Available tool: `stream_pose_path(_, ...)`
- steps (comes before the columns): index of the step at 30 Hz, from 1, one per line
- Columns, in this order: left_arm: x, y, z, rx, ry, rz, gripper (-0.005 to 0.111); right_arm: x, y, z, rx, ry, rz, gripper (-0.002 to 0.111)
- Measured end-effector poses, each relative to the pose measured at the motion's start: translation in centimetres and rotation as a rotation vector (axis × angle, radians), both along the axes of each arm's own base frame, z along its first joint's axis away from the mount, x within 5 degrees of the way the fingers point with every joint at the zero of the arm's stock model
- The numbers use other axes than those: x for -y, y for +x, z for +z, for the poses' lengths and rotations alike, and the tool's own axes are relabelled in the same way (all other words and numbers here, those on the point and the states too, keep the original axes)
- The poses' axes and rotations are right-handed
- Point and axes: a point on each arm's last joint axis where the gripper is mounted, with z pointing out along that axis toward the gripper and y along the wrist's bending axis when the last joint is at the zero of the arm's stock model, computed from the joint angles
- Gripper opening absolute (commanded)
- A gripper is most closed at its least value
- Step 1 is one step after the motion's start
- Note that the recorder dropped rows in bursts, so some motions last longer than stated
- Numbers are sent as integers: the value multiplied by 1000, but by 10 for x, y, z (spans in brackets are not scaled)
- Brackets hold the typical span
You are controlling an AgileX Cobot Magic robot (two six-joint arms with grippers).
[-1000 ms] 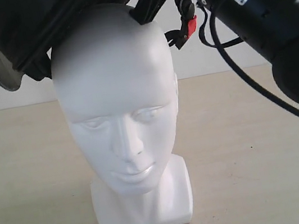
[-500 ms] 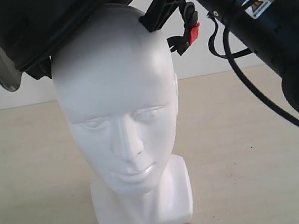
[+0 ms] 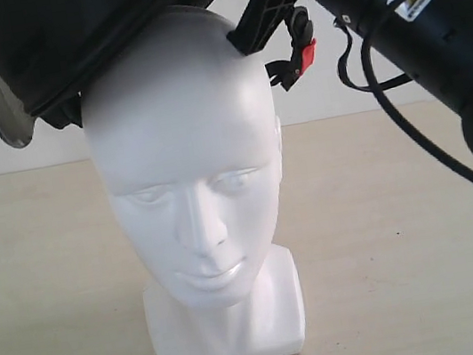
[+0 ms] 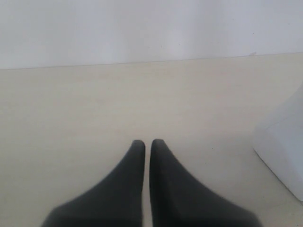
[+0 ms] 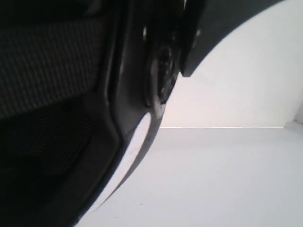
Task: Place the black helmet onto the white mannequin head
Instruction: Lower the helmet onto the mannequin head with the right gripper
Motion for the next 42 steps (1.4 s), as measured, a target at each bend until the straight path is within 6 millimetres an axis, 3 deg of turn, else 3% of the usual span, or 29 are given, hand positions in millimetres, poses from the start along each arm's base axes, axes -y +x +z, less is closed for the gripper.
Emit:
stream_pose_path(26, 0, 0, 0, 0, 0, 0, 4, 22, -25, 12, -146, -371, -127, 0)
stream_pose_path(42, 0, 0, 0, 0, 0, 0, 4, 27, -29, 8, -199, -486, -159, 0)
